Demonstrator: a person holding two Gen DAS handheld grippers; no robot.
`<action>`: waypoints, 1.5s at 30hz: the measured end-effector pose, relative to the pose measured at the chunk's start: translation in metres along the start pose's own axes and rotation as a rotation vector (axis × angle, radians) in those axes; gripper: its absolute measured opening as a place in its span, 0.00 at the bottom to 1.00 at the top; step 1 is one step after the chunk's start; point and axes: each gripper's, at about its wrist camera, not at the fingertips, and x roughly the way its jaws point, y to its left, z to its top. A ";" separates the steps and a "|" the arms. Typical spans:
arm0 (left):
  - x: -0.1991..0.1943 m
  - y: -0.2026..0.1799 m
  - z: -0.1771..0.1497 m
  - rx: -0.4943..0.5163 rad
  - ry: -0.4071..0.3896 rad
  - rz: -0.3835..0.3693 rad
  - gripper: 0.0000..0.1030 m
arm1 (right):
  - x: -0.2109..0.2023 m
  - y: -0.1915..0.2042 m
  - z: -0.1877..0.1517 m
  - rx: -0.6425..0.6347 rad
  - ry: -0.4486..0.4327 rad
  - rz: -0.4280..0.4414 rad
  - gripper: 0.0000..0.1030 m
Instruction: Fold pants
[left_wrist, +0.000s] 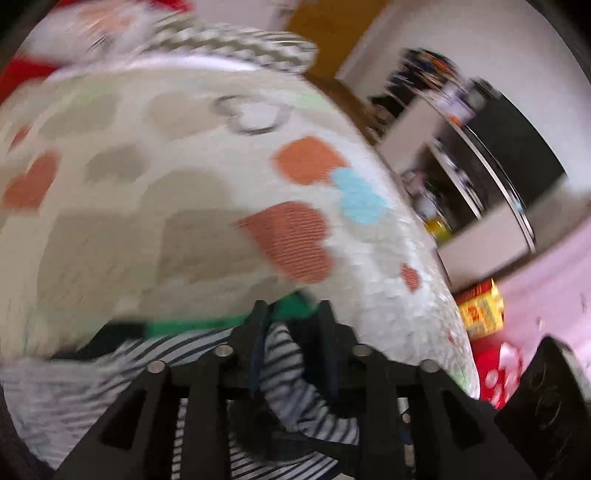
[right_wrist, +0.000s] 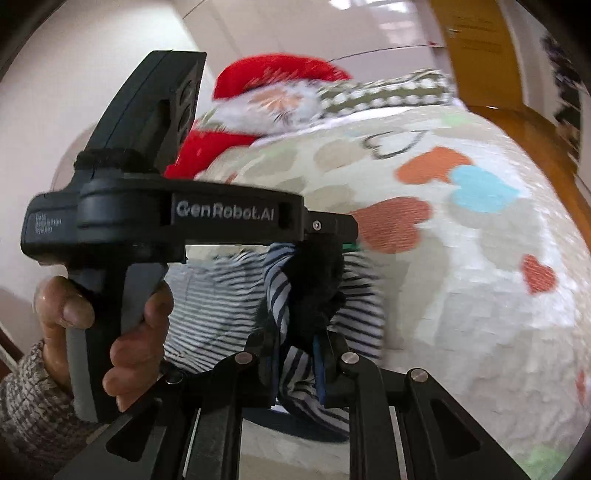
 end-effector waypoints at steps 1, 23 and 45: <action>-0.004 0.010 -0.004 -0.035 -0.011 -0.004 0.38 | 0.010 0.007 0.000 -0.020 0.018 -0.002 0.19; -0.081 0.081 -0.106 -0.315 -0.203 0.208 0.61 | 0.047 0.013 0.055 0.005 0.109 -0.096 0.21; -0.018 0.020 -0.104 -0.167 -0.082 0.208 0.55 | 0.011 -0.016 0.061 0.041 0.126 -0.039 0.23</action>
